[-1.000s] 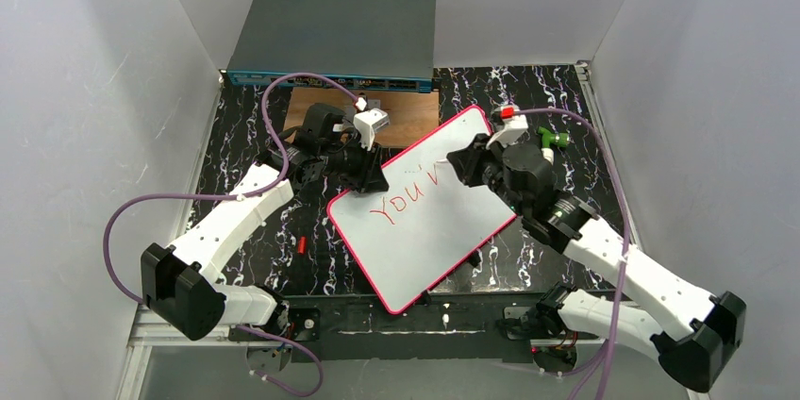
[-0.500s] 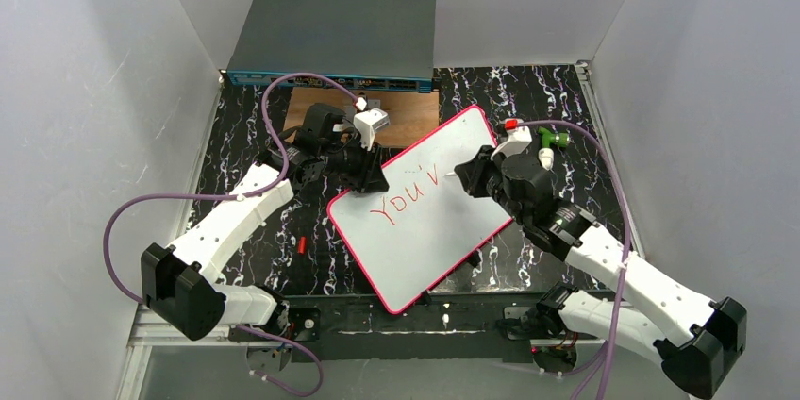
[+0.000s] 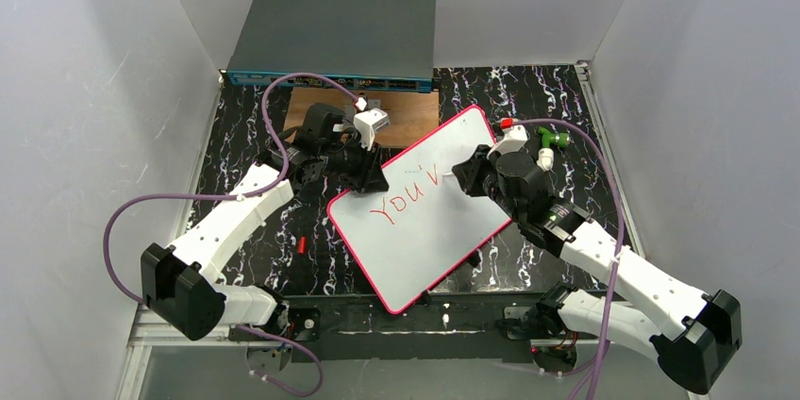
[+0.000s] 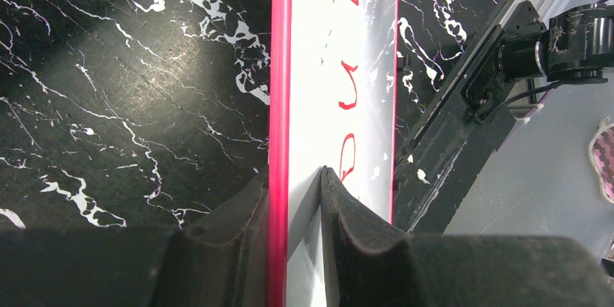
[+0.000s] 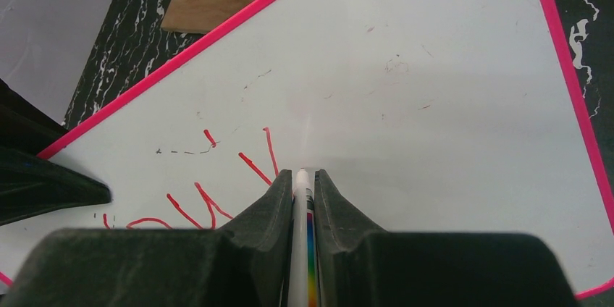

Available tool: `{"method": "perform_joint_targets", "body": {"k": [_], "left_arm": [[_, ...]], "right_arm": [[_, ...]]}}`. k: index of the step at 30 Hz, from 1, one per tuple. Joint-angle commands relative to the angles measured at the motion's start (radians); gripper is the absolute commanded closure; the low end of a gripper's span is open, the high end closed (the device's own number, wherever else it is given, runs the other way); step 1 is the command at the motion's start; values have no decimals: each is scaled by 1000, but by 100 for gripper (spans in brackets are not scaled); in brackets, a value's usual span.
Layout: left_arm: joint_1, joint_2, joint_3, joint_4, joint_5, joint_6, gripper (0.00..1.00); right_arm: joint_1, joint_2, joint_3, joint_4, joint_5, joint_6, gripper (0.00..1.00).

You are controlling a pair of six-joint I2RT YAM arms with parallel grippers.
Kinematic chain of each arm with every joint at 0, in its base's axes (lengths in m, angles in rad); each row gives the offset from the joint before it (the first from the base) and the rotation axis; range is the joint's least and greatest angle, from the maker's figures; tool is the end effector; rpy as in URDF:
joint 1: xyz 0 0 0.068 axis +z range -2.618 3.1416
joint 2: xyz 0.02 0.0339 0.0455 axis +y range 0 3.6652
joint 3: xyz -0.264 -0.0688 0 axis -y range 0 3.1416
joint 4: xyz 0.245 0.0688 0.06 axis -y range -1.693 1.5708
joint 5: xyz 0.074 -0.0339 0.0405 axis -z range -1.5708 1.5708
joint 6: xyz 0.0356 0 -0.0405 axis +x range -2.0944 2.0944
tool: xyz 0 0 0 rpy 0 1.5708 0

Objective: Write a sentence on the whiteboard

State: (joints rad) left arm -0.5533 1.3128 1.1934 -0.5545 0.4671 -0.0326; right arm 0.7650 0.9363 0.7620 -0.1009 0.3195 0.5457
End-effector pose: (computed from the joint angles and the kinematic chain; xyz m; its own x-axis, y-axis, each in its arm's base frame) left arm 0.2347 -0.1638 0.3331 -0.5557 0.3090 -0.7718 0.7509 0.5851 -0.3063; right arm 0.1657 0.1436 0.3134 -0.3956 0.3033 -0.8669 -0.2739 0.8620 0.4265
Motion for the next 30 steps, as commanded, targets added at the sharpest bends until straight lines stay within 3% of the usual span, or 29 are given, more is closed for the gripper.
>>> {"method": "perform_joint_targets", "body": {"k": [1,30], "left_arm": [[-7,-3,-11,-73,-168,135,100],[-7,16,5,-77,-173,139,100]], "right_arm": [[-8,-4,27,71,-8,-11,99],[-55,53,71,68,-6,-40,99]]}}
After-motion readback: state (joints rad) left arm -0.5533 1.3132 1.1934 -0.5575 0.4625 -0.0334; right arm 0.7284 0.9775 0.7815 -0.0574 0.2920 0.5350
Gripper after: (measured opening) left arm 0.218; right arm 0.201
